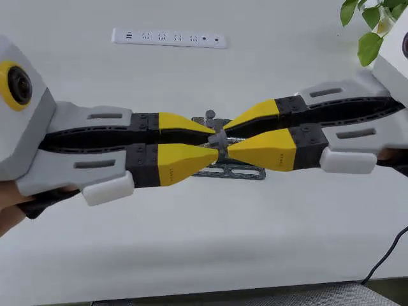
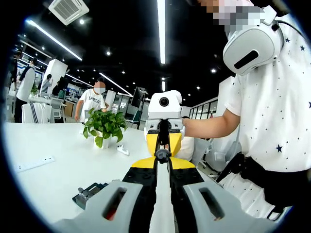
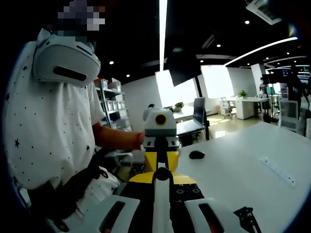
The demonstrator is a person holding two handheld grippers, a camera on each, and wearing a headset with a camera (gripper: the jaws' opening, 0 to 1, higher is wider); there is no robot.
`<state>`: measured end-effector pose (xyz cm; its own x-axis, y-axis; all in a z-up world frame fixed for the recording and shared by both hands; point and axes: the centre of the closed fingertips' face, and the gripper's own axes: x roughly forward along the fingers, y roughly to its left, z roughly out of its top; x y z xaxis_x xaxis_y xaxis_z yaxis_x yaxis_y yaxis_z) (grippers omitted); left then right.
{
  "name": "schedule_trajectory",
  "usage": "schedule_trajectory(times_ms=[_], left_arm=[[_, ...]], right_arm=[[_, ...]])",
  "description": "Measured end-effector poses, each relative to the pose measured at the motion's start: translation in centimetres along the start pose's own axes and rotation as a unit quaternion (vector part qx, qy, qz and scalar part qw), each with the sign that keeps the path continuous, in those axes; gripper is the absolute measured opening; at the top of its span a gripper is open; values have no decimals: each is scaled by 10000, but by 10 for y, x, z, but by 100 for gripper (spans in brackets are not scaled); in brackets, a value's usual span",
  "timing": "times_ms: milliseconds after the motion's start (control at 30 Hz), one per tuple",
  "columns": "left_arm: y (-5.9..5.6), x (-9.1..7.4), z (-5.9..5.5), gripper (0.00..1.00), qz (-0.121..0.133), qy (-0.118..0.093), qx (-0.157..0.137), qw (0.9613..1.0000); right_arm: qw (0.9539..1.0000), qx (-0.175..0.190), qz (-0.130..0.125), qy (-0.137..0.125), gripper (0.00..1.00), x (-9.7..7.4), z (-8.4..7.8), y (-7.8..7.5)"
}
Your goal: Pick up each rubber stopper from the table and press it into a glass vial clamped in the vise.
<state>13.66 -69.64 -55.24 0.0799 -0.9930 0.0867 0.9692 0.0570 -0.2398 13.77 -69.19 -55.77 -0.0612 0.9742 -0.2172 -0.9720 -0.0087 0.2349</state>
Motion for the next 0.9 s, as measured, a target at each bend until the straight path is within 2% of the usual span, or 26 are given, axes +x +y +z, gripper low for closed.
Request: schedule_trajectory(times_ms=[100, 233, 400, 500, 600, 767, 800, 867, 900], left_arm=[[2, -1, 0, 6, 46, -12, 5, 10000], [7, -2, -1, 15, 176, -1, 36, 9998], [17, -7, -9, 20, 394, 145, 103, 9991], [25, -11, -18, 26, 598, 313, 209, 9975], [35, -15, -28, 31, 814, 503, 338, 9948], [50, -21, -45, 45, 1077, 792, 422, 9901], [52, -22, -48, 47, 1107, 826, 441, 9894], [60, -25, -58, 52, 1241, 1023, 561, 9854], [61, -26, -60, 55, 1263, 1043, 569, 9849]], right_arm=[[10000, -6, -16, 64, 6, 0, -2, -2], [9999, 25, -86, 110, 6, -3, -5, -8], [9993, 140, -287, 202, 6, -8, -10, -21], [9979, 211, -489, 367, 6, -10, -15, -32], [9949, 273, -745, 621, 6, -12, -24, -46], [9898, 362, -1011, 934, 6, -13, -31, -66], [9882, 382, -1070, 1026, 6, -13, -33, -70], [9846, 377, -1183, 1227, 6, -13, -39, -78], [9830, 368, -1215, 1328, 6, -13, -41, -81]])
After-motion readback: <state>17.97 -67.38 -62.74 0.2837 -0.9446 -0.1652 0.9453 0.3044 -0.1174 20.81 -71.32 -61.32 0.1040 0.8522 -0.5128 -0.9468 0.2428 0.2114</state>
